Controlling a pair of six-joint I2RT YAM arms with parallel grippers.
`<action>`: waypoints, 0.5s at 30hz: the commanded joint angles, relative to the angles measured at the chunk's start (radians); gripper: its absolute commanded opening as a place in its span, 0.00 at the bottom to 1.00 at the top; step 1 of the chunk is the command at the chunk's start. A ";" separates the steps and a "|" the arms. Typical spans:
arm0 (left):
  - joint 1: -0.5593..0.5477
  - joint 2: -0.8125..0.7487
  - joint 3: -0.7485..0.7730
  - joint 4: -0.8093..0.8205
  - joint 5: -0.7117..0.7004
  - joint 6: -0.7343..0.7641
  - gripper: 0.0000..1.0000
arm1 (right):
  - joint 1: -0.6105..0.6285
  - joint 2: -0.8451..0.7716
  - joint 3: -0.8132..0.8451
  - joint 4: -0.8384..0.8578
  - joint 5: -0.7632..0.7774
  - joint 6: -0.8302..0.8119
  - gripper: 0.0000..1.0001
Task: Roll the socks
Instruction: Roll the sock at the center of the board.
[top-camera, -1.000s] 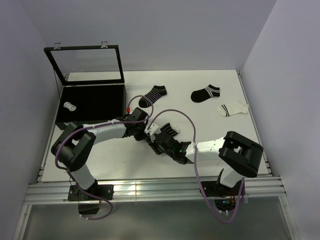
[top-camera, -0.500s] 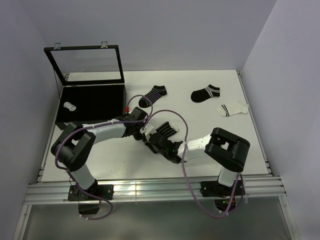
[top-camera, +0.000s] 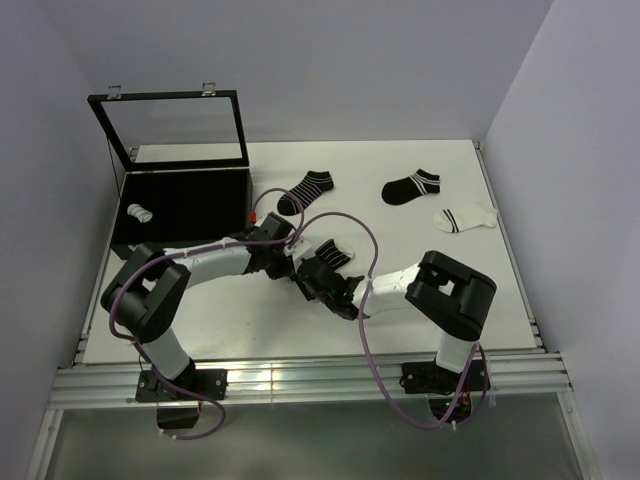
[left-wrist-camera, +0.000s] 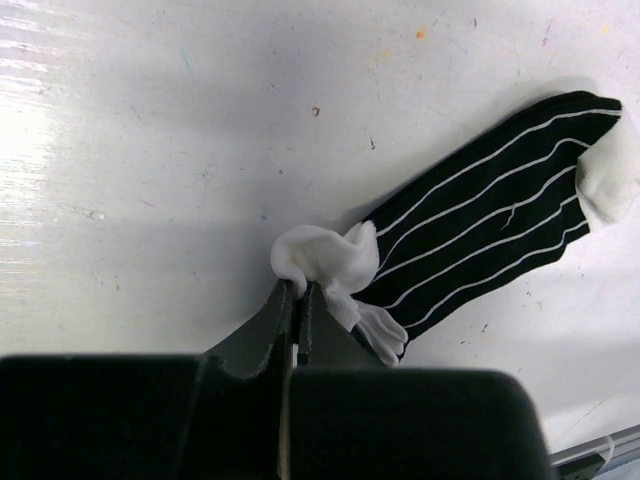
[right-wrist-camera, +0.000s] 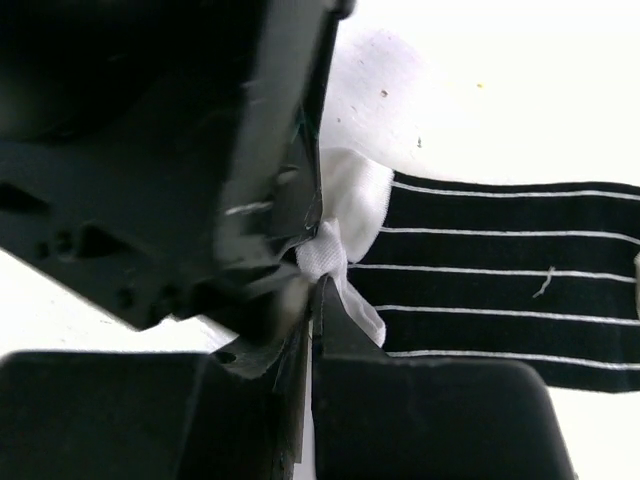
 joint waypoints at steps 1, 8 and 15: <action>-0.013 -0.032 -0.004 -0.046 0.041 0.007 0.04 | -0.059 0.050 -0.012 -0.120 -0.179 0.071 0.00; 0.008 -0.118 -0.045 -0.006 0.015 -0.042 0.28 | -0.133 -0.002 -0.040 -0.119 -0.419 0.113 0.00; 0.026 -0.228 -0.110 0.057 -0.022 -0.072 0.65 | -0.261 -0.009 -0.009 -0.156 -0.743 0.202 0.00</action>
